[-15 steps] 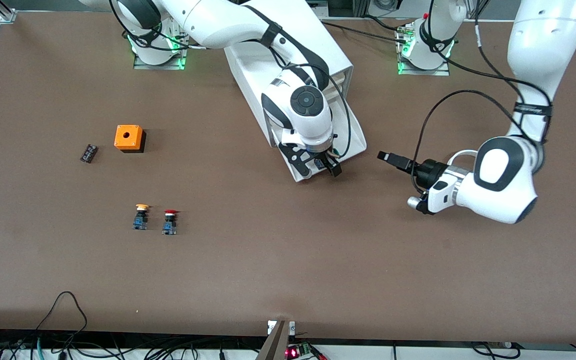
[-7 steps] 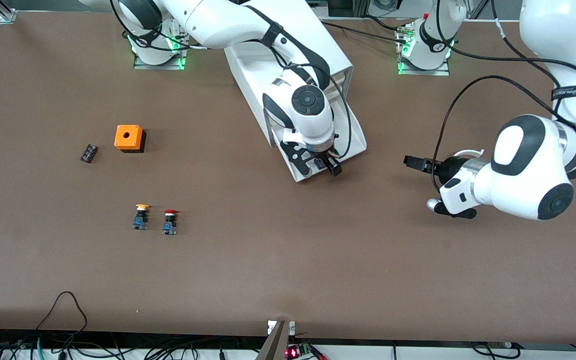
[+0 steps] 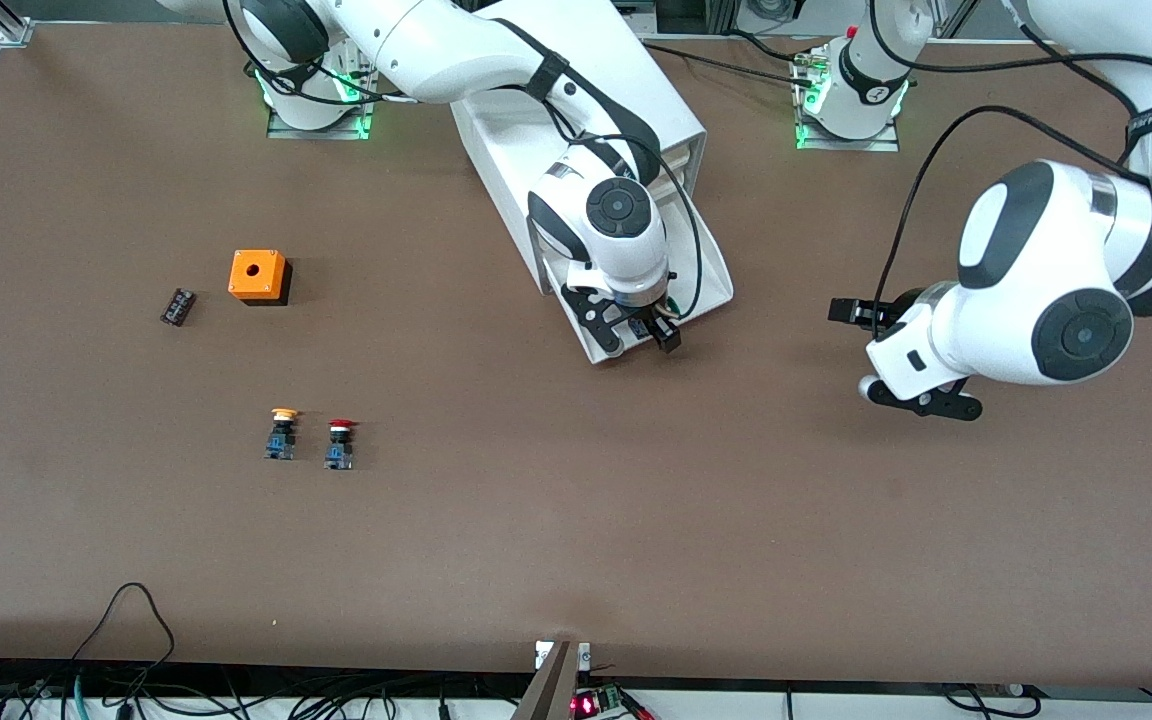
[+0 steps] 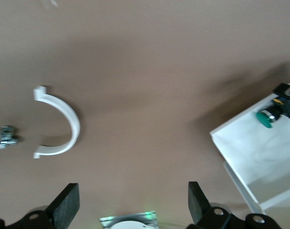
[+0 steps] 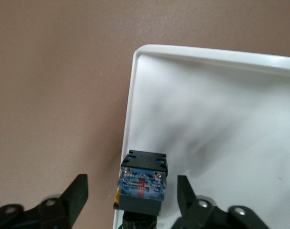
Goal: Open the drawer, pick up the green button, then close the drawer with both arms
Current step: 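Lift the button out with the right gripper while the left gripper releases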
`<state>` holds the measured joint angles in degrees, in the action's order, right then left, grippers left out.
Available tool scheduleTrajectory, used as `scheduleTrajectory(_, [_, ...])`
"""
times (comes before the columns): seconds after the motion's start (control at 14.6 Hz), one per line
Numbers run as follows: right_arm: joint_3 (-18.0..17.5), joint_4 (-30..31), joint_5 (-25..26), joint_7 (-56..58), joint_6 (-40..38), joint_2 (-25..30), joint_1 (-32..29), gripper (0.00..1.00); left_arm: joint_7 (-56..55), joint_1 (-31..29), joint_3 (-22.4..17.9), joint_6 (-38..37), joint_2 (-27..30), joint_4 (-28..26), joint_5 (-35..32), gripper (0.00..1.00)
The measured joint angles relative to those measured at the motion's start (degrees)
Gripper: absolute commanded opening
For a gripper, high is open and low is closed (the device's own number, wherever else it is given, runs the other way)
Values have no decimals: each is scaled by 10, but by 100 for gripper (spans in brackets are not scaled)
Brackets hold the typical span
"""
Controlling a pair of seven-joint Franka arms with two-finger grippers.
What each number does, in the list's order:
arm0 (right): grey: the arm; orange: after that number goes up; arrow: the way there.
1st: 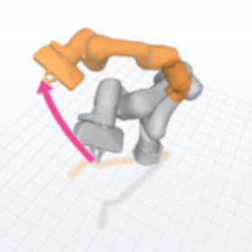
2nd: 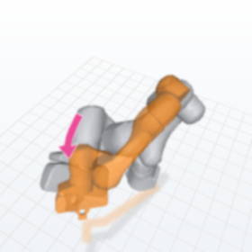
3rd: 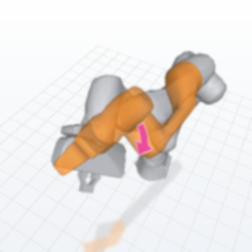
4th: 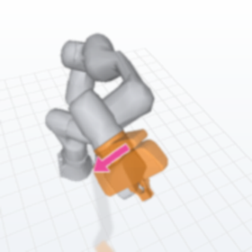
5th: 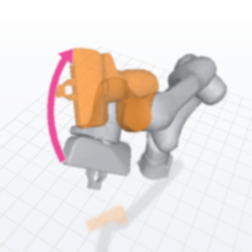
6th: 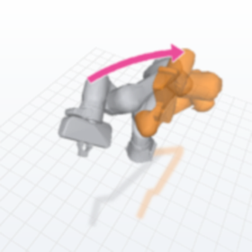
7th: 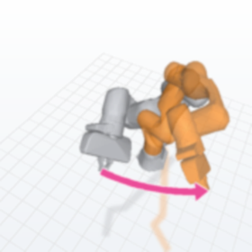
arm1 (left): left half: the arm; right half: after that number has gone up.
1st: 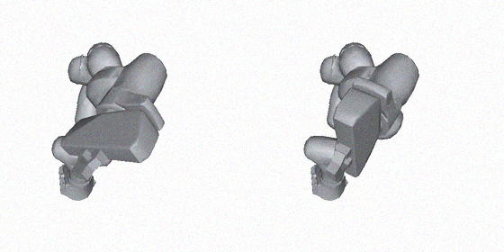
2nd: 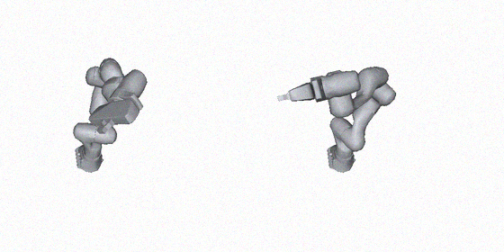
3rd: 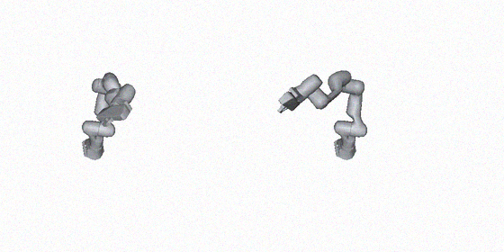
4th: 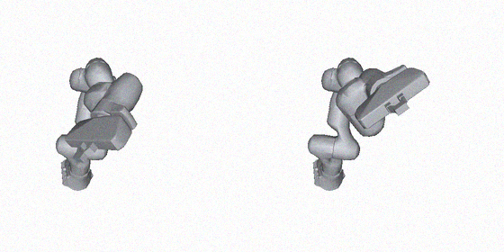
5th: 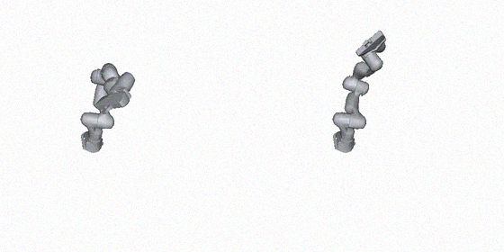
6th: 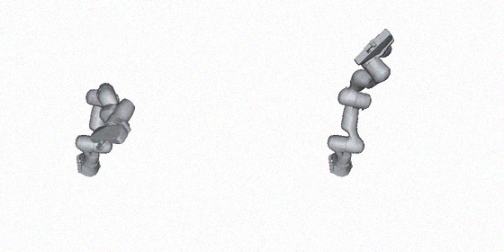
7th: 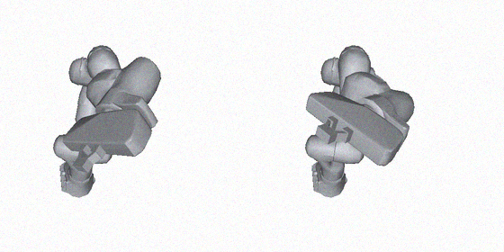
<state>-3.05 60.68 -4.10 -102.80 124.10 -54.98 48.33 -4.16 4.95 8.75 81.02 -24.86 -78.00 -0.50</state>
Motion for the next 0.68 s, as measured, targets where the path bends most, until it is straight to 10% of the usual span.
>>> scheduleTrajectory(0.27, [0,-1,0,0,0,0,0,0,0,-4,-6,9,8,68,-24,100])
scheduleTrajectory(0.68, [0,-10,0,0,-15,2,1,0,-15,-3,-11,11,7,87,-26,100])
